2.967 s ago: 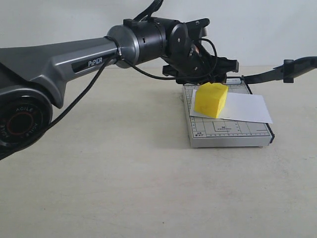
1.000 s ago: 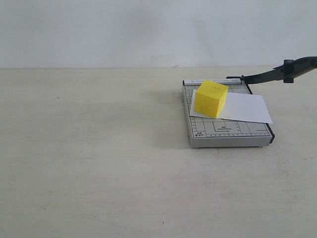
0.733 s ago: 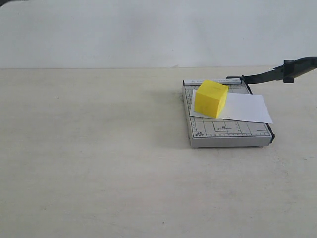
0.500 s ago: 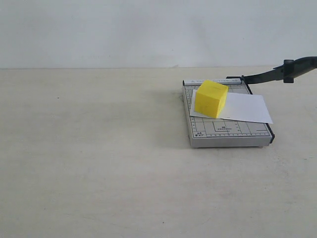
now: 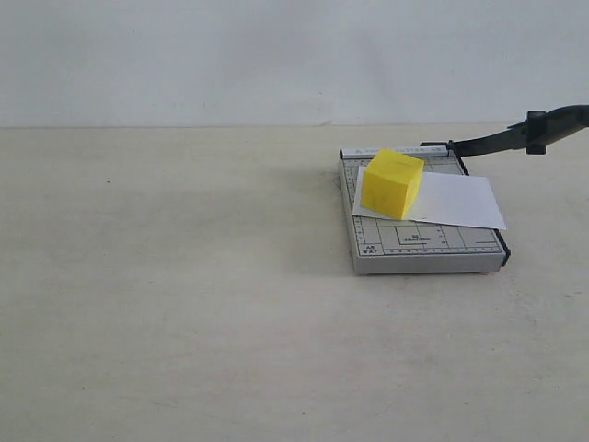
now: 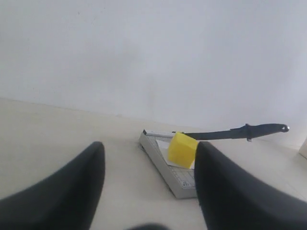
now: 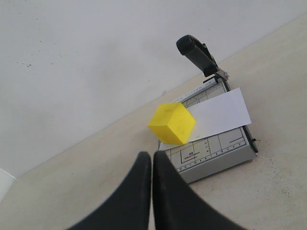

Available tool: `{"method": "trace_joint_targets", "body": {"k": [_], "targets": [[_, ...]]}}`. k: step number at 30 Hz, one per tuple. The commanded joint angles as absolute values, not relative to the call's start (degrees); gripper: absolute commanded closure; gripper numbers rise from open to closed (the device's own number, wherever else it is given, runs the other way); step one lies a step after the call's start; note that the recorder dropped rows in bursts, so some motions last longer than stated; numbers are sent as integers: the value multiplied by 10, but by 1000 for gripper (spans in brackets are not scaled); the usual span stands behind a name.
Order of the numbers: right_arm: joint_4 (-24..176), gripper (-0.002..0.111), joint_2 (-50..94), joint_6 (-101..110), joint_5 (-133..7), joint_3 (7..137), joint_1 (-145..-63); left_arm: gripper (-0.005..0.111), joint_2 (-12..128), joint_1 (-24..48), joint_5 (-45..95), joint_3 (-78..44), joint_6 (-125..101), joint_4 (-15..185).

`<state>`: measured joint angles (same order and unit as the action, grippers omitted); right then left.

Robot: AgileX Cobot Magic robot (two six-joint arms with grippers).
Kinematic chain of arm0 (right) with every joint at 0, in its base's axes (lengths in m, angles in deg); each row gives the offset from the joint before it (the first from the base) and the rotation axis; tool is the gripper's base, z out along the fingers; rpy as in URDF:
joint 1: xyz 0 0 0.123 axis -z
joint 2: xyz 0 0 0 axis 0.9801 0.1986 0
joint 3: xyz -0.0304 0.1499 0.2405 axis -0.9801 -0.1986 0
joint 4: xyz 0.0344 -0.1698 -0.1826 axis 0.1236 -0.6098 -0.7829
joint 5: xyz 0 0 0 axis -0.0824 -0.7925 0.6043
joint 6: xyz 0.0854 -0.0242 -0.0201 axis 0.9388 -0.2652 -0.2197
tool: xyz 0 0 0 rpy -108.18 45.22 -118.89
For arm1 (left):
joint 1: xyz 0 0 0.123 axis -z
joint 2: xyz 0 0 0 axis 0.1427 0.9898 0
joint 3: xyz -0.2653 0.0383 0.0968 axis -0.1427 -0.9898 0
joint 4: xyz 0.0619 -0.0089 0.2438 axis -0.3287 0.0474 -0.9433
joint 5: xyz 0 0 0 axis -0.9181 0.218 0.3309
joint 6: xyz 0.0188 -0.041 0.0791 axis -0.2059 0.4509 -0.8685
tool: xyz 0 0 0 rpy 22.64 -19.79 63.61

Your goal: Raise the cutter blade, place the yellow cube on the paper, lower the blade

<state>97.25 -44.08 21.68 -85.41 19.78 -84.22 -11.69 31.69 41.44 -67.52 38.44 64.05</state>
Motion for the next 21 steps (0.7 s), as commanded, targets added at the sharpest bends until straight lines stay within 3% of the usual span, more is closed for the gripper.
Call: {"method": "trace_joint_targets", "body": {"k": [1, 21], "targets": [[969, 107, -444, 210, -854, 198, -843, 53, -121, 317, 410, -708, 407, 681], [969, 107, -444, 210, -854, 198, -843, 53, -121, 317, 410, -724, 412, 674]]}}
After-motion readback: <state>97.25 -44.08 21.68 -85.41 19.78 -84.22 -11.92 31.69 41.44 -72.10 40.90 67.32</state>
